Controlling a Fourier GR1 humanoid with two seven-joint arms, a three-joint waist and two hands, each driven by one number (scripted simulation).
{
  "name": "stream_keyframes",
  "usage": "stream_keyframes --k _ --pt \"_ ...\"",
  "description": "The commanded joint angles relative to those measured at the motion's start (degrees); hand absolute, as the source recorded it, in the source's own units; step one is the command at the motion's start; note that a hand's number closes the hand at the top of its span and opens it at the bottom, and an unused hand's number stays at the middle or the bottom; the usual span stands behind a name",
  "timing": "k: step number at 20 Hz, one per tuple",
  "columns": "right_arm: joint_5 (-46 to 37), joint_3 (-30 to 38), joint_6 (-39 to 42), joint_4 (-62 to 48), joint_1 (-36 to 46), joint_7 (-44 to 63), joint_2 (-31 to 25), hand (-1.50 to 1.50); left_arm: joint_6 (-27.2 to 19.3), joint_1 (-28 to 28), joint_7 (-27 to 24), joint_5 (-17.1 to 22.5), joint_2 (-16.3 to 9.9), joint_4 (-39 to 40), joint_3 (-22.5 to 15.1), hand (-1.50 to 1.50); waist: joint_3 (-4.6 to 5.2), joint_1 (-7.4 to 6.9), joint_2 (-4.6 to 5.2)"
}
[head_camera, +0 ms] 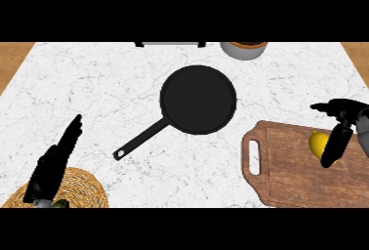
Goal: Pick the lemon from the cutting board and place it in the pan
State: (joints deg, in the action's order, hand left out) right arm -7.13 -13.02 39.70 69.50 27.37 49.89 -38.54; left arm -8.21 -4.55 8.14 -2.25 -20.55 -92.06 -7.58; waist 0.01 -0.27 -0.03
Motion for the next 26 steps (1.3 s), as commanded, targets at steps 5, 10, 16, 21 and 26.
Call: stream_keyframes --k 5,10,16,21,26 --pt "-4.53 2.14 3.52 3.2 -4.53 1.82 1.11 -1.5 1.4 -1.8 1.33 -1.81 1.29 -3.24 1.75 0.0 0.0 0.26 -0.09" --pt "-10.03 2.86 0.91 -2.82 -2.51 -0.51 6.38 -1.5 2.72 2.52 0.31 -3.25 2.83 1.95 3.35 0.0 -0.01 0.05 0.04" --pt "-14.48 4.5 0.27 -2.79 -5.73 -3.43 8.54 -1.5 4.13 0.59 -1.14 -4.09 4.59 2.47 4.53 0.0 -0.01 0.1 0.02" --pt "-17.34 6.8 -3.59 -7.0 -3.06 -9.36 10.67 1.5 5.13 0.96 -2.51 -5.09 4.85 2.85 5.39 0.0 -0.02 -0.07 0.1" --pt "-16.44 10.08 -2.51 -8.24 -4.62 -10.2 11.76 1.5 7.85 -2.26 1.41 -4.03 4.07 -4.3 6.15 0.0 -0.03 -0.23 0.04"
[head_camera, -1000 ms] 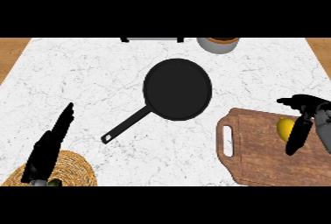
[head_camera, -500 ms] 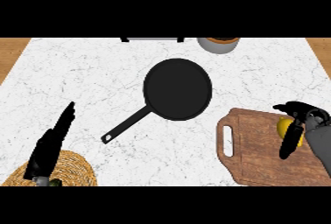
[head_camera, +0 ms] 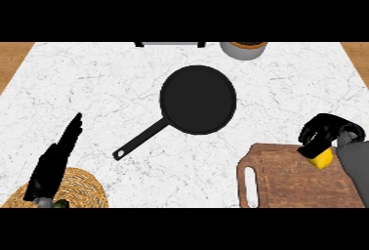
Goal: Pick the lemon from the cutting board and place it in the pan
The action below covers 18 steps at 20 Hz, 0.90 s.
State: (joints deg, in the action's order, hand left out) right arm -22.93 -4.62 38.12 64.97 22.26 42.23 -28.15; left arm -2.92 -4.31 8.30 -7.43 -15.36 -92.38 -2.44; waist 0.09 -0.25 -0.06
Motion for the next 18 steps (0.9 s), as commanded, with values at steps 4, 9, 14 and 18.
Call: stream_keyframes --k 4,9,14,18 --pt "-1.34 1.35 -10.31 10.05 -7.45 11.75 9.58 1.5 -0.19 -0.72 0.01 -0.33 0.77 0.8 1.46 0.0 -0.01 1.44 -0.44" --pt "-10.65 -1.44 -26.72 19.14 -15.05 23.47 18.53 1.5 -0.63 -2.19 -0.72 -0.72 0.6 1.17 1.67 0.0 0.2 3.78 -1.28" --pt "-27.34 -10.23 -34.18 31.01 -21.85 30.08 20.31 1.5 -0.01 -2.7 -0.9 -0.29 0.03 0.42 2.21 0.0 0.2 2.65 -1.06" --pt "-40.45 -13.02 -36.21 39.91 -21.02 30.8 18.11 1.5 1.84 -1.69 -1.34 1.5 -0.94 1.27 3.42 0.0 0.19 2.2 -0.92"
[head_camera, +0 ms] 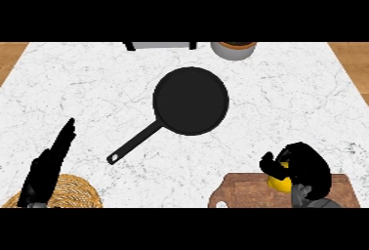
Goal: Pick the lemon from the cutting board and place it in the pan
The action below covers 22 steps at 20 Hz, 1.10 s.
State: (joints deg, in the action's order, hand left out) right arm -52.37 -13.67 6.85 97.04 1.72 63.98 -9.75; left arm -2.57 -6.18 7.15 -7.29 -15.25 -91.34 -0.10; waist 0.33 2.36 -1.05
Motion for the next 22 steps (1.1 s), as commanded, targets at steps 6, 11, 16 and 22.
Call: stream_keyframes --k 6,11,16,22 --pt "-27.96 -8.84 1.86 17.85 6.52 7.69 -3.16 1.5 1.16 -0.76 -0.63 -0.29 -0.4 -1.88 -0.65 0.0 -0.2 -2.12 0.51" --pt "-34.18 -9.17 5.53 9.75 21.14 7.17 7.06 1.5 -0.89 0.68 -1.93 -2.78 3.4 -0.02 -3.36 0.0 -0.27 -3.03 1.05" --pt "-26.96 -0.31 -1.14 0.3 29.68 1.99 9.58 1.5 0.61 1.81 -0.15 -2.0 1.76 -1.18 -1.36 0.0 -0.33 -3.33 1.19" --pt "-20.55 2.44 -14.2 -18.91 39.09 2.67 9.7 1.5 2.14 1.4 0.15 -0.94 0.94 -1.89 -0.4 0.0 -0.35 -4.64 1.46"
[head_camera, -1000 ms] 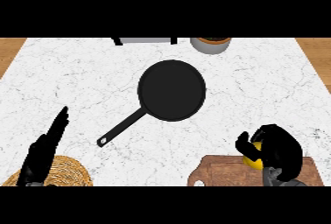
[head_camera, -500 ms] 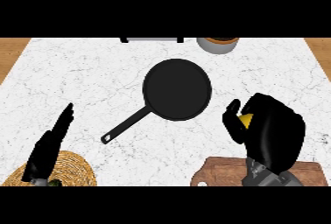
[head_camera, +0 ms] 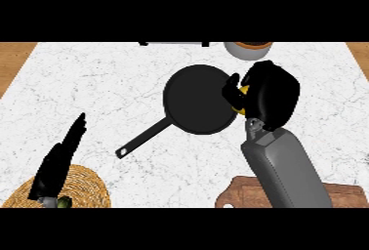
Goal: Pick the lemon from the cutting board and place it in the pan
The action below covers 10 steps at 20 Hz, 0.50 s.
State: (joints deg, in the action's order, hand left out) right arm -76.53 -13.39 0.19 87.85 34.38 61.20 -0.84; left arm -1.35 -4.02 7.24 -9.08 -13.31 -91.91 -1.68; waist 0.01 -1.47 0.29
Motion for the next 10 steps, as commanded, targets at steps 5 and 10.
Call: stream_keyframes --k 5,10 --pt "10.43 7.88 -18.09 -27.36 13.48 -2.64 0.82 1.5 0.98 2.59 -0.25 0.28 0.28 1.61 0.3 0.0 -0.03 -1.52 0.59" --pt "13.66 13.09 -21.4 -45.25 19.32 -9.93 0.83 1.5 0.27 4.23 0.05 -1.82 0.51 2.76 -0.47 0.0 -0.03 -1.54 0.92"
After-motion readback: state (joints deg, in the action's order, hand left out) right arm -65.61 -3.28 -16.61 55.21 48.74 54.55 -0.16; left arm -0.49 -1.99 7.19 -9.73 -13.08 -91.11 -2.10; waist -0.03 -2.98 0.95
